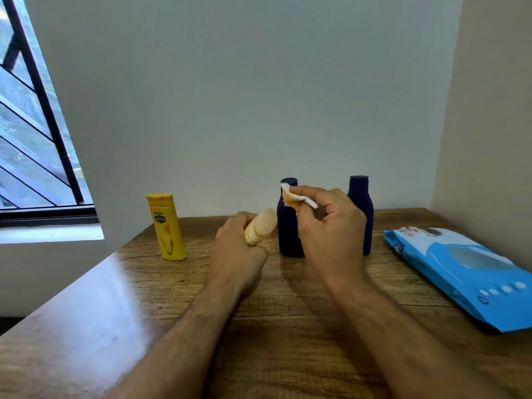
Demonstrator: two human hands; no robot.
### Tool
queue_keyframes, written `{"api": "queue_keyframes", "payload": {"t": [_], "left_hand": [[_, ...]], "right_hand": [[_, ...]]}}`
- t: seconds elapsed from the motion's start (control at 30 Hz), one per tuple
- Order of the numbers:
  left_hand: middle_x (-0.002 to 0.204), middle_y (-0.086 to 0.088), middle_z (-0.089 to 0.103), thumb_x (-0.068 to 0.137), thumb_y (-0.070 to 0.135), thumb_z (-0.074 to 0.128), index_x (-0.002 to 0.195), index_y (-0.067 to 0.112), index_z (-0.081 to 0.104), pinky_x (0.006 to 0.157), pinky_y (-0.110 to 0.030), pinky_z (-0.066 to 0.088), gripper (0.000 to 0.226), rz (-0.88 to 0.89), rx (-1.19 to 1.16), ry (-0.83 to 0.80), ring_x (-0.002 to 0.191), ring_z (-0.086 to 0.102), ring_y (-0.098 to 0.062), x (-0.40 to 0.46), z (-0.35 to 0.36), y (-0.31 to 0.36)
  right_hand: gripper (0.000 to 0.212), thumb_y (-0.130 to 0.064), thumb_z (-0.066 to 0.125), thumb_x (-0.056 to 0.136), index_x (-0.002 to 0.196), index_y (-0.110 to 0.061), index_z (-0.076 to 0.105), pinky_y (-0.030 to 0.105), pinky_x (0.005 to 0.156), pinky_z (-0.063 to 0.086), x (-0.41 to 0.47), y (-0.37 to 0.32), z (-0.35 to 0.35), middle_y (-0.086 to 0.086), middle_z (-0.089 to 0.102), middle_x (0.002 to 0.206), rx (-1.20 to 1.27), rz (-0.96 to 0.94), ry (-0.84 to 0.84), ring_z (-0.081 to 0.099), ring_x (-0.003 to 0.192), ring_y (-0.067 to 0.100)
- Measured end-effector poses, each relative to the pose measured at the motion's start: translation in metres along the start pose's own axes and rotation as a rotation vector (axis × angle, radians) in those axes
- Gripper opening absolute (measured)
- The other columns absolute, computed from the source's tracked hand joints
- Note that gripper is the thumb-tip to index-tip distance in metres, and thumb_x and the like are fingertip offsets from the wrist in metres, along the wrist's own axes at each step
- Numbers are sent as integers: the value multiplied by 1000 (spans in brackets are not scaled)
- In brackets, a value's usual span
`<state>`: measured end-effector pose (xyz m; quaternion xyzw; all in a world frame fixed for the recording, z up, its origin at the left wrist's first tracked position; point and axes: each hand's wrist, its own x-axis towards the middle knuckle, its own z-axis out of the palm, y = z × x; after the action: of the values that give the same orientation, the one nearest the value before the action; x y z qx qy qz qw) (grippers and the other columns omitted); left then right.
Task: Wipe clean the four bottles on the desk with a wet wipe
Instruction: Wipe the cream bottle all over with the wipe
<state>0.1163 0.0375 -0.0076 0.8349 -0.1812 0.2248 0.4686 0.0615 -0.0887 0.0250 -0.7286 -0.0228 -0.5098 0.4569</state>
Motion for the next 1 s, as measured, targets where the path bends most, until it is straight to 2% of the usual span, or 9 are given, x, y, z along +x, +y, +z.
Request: {"api": "queue_keyframes", "payload": {"t": [0.07, 0.2, 0.27, 0.43, 0.6, 0.7, 0.77, 0.87, 1.0], "left_hand": [[90, 0, 56, 73, -10, 59, 102, 25, 52, 62, -30, 39, 46, 0, -97, -33, 79, 51, -16, -1, -3, 3], [92, -4, 65, 77, -11, 56, 103, 24, 57, 65, -44, 53, 43, -35, -236, -5, 84, 61, -25, -1, -6, 2], [91, 0, 67, 82, -7, 59, 102, 26, 59, 69, -43, 55, 38, -52, -265, 34, 86, 64, -23, 0, -7, 2], [85, -8, 63, 76, -14, 50, 97, 24, 59, 56, -37, 44, 44, 16, -279, -51, 76, 56, -31, 0, -7, 8], [74, -2, 61, 69, -17, 55, 87, 10, 64, 47, -19, 43, 34, -67, -443, -96, 59, 54, -3, -3, -10, 19], [67, -5, 61, 62, -7, 56, 80, 2, 62, 53, -27, 47, 21, -106, -558, -90, 63, 58, -13, -2, -10, 15], [80, -17, 63, 60, 0, 53, 92, -4, 61, 59, -34, 50, 33, -106, -664, -136, 73, 60, -28, -4, -10, 15], [89, -13, 64, 56, 8, 50, 110, 7, 58, 53, -30, 53, 54, -129, -715, -209, 78, 63, -28, -8, -13, 16], [78, -4, 74, 72, 27, 54, 109, 17, 61, 50, -38, 56, 39, -217, -840, -330, 68, 70, -25, -11, -13, 19]], "right_hand": [[27, -13, 63, 91, 112, -26, 73, 10, 56, 43, -3, 1, 2, -10, 60, 91, -87, -32, -130, 54, 69, 2], [27, -12, 68, 85, 110, -20, 74, 9, 59, 43, -10, -2, 5, -11, 57, 83, -93, -149, -313, 53, 70, 3], [27, -12, 69, 83, 107, -21, 75, 10, 59, 44, -12, -5, 5, -9, 58, 80, -91, -222, -350, 53, 68, 4], [26, -11, 66, 86, 107, -24, 75, 9, 60, 43, -6, -3, 4, -10, 58, 84, -70, -87, -213, 53, 69, 1], [26, -11, 67, 87, 109, -22, 74, 7, 69, 48, -4, -2, 2, -8, 64, 90, -31, 4, -188, 58, 80, 2], [25, -11, 69, 86, 108, -23, 75, 13, 60, 47, -8, -6, 3, -6, 64, 83, 51, -32, -329, 57, 73, 8], [24, -14, 69, 88, 109, -24, 75, 10, 57, 43, -11, -8, 4, -6, 62, 82, 22, -86, -428, 54, 70, 6], [27, -14, 67, 88, 114, -23, 72, 8, 58, 43, -10, -6, 5, -7, 59, 84, -59, -112, -307, 54, 70, 3], [29, -18, 65, 91, 119, -24, 69, 19, 66, 54, -2, -2, 1, -7, 57, 87, -75, -35, -104, 57, 75, 6]]}}
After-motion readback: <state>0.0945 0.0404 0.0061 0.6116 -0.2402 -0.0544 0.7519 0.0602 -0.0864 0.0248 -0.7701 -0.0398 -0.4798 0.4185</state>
